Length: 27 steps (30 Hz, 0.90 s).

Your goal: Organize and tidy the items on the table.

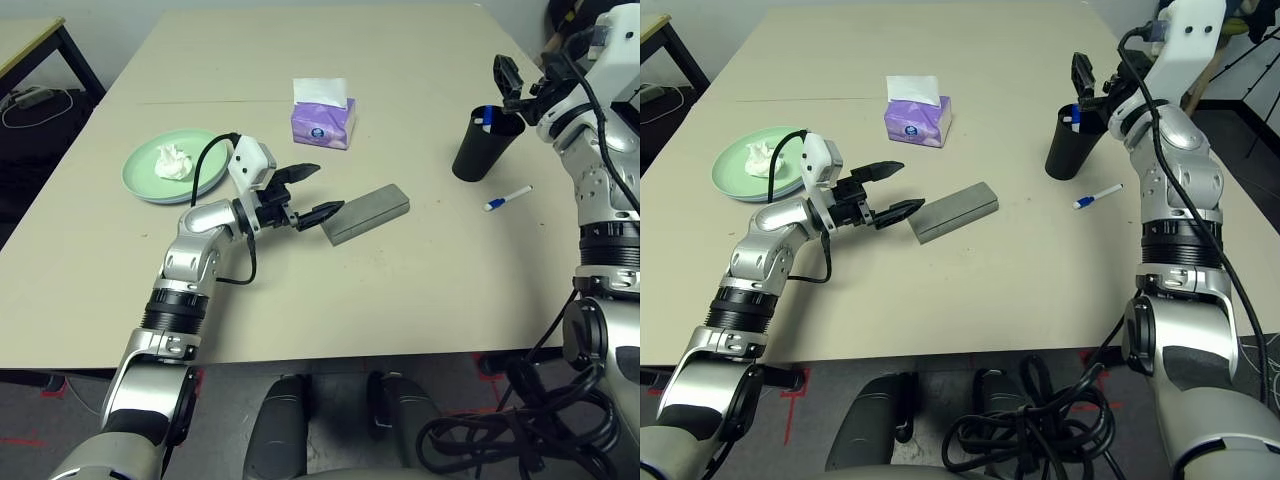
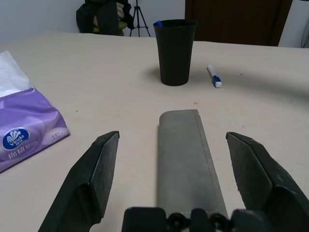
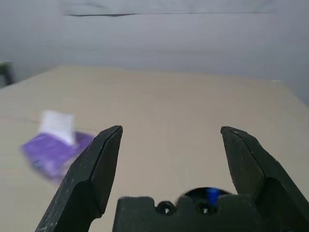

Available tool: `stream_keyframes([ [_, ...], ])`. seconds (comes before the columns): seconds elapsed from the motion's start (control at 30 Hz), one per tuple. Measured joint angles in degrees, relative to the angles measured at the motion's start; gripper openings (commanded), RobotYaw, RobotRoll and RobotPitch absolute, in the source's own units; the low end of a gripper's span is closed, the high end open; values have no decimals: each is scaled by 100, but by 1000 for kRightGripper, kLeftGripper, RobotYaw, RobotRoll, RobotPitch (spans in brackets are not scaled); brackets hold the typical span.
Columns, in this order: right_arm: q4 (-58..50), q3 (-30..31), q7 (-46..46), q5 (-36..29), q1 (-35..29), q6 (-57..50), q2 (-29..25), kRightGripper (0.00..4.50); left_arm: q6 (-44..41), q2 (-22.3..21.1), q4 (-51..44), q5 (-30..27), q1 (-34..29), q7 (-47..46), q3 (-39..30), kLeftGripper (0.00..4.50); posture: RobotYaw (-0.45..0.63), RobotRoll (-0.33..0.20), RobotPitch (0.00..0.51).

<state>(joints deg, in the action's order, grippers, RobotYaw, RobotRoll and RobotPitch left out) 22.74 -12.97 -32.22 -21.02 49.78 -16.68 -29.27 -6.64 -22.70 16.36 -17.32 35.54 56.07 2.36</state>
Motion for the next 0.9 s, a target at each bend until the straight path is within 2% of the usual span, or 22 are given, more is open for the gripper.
stream_keyframes([
  [0.13, 116, 573, -1629, 115, -291, 571, -458, 4474, -8, -7, -51, -14, -36, 4, -2, 4500, 86, 0, 119],
  [0.43, 1226, 1465, -4247, 800, -285, 2137, -1295, 4474, -253, -98, -682, -56, -497, -17, -5, 4500, 107, 0, 191],
  [0.53, 1695, 1510, -4830, 907, -25, 2469, -1431, 4474, -348, -117, -776, -61, -536, -55, -8, 4500, 110, 0, 212],
  [0.63, 2309, 1697, -5281, 1233, 507, 3074, -1677, 4474, -423, -119, -952, -74, -555, -88, -11, 4500, 107, 0, 229],
  [0.9, 3739, 2052, -5752, 2135, 1315, 4526, -1983, 4474, -544, -100, -1137, -87, -658, -256, -22, 4500, 90, 0, 269],
])
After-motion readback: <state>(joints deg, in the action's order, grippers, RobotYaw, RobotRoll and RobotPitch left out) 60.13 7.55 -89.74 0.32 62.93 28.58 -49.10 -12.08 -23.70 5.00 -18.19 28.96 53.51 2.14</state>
